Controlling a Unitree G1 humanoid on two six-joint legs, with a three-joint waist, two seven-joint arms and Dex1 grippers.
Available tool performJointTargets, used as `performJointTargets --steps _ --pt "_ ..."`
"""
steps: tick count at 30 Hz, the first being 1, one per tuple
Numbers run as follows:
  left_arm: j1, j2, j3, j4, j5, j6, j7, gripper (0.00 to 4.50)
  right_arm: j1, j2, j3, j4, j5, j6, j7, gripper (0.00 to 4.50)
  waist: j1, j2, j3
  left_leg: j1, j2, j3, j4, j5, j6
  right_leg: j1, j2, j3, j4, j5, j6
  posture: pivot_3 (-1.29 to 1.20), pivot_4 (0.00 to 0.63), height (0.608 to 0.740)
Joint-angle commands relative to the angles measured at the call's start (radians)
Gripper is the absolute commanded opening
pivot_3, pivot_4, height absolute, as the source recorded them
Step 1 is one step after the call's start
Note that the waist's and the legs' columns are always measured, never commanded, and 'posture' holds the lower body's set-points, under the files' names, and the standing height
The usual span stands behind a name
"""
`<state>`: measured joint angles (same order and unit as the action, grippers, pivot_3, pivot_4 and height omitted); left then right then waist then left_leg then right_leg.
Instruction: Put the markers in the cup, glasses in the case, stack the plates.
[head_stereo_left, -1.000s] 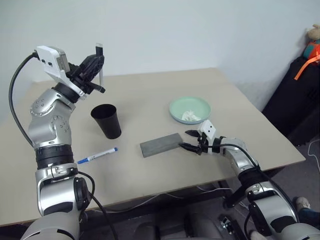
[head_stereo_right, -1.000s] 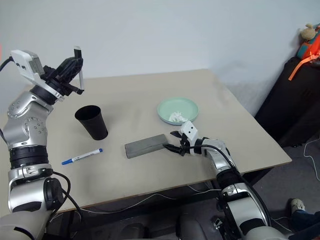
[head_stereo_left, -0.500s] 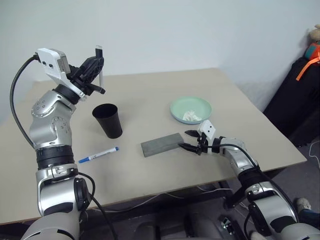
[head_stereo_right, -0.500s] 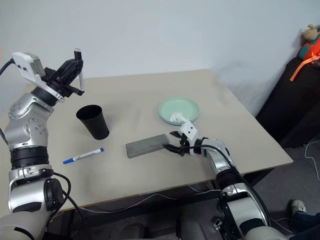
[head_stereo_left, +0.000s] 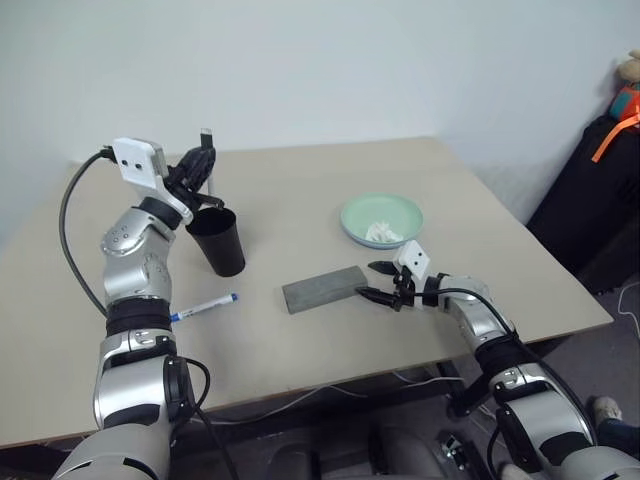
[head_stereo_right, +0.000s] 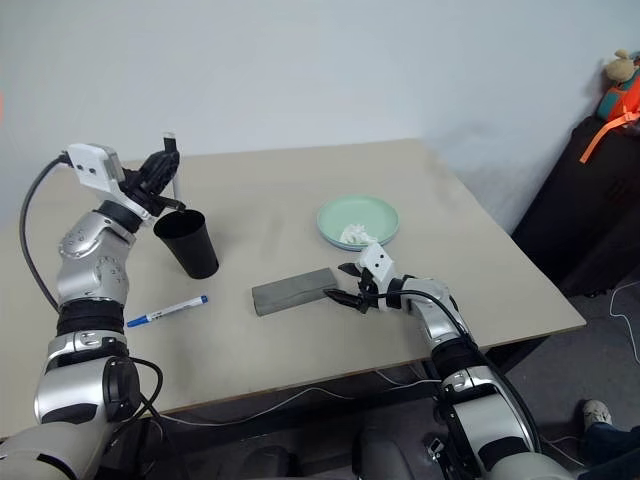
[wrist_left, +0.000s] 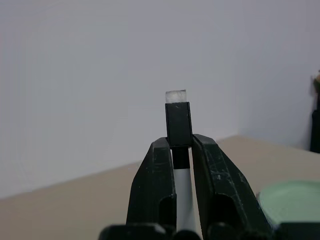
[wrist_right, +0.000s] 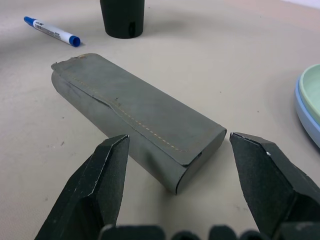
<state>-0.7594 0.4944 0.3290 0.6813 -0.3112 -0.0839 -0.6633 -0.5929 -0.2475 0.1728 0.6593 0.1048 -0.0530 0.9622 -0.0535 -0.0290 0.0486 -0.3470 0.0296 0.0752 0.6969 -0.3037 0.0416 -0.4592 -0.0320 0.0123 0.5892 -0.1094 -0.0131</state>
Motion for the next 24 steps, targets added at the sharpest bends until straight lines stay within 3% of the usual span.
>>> performJointTargets --steps 1,24 --pt "-0.047 0.02 -0.002 0.007 0.003 -0.058 -0.006 0.1 -0.021 -0.001 -0.013 -0.031 0.004 -0.013 0.001 3.49 0.0 0.0 0.0 -0.001 0.0 0.0 0.0 0.0 0.0 -0.001 0.0 0.0 0.0 0.0 0.0 0.0 0.0 0.72" --pt "-0.025 0.013 -0.005 0.106 0.017 -0.133 0.025 0.1 -0.022 0.001 -0.012 -0.027 0.003 -0.015 -0.001 3.49 0.0 0.0 0.0 -0.001 0.0 -0.001 0.0 0.0 0.0 -0.001 0.0 -0.001 0.0 0.0 0.0 0.0 0.0 0.72"
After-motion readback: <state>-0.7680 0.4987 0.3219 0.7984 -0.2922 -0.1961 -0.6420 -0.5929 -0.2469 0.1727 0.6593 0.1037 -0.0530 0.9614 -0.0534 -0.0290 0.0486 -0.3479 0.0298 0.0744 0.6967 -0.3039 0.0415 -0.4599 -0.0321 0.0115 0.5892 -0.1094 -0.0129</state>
